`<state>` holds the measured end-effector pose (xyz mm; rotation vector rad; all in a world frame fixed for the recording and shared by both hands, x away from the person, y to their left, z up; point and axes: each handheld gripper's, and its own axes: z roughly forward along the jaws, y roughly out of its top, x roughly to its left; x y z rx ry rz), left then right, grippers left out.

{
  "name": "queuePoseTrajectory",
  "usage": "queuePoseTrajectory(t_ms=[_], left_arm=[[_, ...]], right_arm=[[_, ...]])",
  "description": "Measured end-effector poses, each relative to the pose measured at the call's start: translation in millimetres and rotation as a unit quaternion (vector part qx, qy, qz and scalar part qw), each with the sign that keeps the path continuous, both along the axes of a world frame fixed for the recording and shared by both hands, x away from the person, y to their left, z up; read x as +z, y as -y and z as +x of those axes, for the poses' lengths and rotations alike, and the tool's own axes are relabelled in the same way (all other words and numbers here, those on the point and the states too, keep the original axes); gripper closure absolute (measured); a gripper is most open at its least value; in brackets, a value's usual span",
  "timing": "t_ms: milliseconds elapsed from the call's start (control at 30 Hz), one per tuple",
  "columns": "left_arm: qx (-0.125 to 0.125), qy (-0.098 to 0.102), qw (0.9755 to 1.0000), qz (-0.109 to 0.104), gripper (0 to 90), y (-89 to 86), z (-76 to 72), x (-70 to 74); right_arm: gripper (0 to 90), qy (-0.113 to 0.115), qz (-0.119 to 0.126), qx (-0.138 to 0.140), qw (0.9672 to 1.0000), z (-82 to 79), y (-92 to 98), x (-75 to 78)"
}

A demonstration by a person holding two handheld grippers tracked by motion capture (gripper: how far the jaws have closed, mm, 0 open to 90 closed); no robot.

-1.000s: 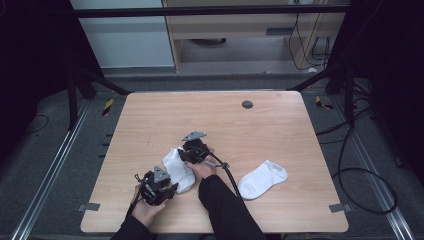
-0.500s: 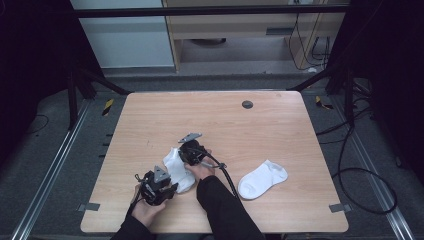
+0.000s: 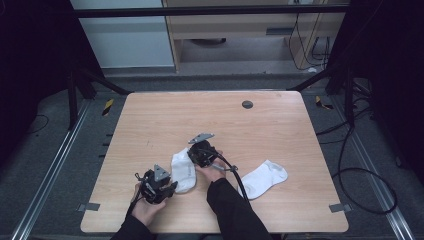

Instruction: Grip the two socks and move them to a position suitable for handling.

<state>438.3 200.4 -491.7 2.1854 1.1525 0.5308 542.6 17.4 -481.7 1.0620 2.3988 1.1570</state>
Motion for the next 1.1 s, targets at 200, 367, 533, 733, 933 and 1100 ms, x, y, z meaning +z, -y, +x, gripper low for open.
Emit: queuePoseTrajectory(t_ms=[200,367,533,733,933,1100], left_arm=[[0.003,-0.003,1.0000,-0.002,64.8,0.5,2.4,-0.5],[0.007,-0.001,1.0000,0.000,64.8,1.0,4.8,-0.4],[0.008,0.002,1.0000,0.001,66.2,2.0,6.1,-0.6],[0.013,0.010,0.9996,-0.022,71.6,-0.3,3.0,7.3],[0.008,0.005,0.9988,-0.048,66.1,-0.9,-10.9,19.1],[0.006,-0.026,0.9992,-0.031,64.1,4.3,-18.0,13.0]], right_arm=[[86.3,0.000,-0.020,0.003,0.9998,-13.7,17.2,4.3],[85.9,-0.004,-0.027,-0.009,0.9996,-25.3,29.8,4.4],[85.5,-0.010,-0.032,-0.017,0.9993,-38.6,38.2,3.5],[84.6,-0.021,-0.028,-0.020,0.9992,-49.0,46.9,-1.7],[74.1,-0.007,0.000,-0.019,0.9998,-56.4,60.5,6.4],[66.3,0.015,0.016,-0.025,0.9994,-49.6,67.7,13.2]])
